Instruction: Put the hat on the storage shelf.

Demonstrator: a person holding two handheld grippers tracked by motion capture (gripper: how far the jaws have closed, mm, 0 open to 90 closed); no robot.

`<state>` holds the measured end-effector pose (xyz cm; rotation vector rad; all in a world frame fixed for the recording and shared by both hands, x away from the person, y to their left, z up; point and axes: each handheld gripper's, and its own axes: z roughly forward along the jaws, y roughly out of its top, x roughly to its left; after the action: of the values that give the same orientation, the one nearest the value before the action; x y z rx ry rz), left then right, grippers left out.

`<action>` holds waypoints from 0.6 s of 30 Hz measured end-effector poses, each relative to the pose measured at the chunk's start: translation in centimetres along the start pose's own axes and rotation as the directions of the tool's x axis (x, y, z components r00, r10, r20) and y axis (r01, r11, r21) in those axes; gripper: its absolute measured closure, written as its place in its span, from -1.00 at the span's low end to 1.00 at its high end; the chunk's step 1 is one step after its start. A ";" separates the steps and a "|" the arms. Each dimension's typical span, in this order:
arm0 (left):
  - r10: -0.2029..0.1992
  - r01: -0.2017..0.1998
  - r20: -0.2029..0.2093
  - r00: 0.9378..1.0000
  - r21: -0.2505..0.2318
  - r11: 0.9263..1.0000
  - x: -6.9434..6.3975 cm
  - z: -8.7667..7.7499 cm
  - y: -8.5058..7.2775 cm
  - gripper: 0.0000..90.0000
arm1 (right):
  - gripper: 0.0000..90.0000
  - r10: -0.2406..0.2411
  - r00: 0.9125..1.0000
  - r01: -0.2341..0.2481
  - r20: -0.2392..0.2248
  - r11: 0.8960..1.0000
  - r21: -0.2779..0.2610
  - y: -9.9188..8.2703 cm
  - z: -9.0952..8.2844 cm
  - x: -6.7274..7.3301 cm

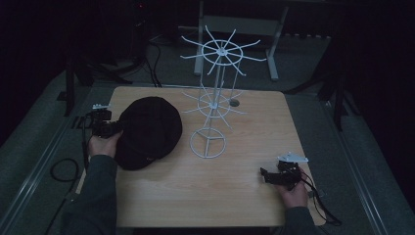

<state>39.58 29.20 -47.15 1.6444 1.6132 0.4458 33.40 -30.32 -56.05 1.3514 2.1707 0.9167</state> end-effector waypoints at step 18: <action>0.027 -0.024 0.042 0.999 -0.064 0.998 0.0 -2.5 -0.1 0.73 | -0.73 0.002 1.000 -0.002 0.000 1.000 0.001 0.0 0.0 0.0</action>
<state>37.77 29.88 -45.64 1.6181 1.5331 0.4678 33.38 -30.31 -56.04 1.3544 2.1705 0.9164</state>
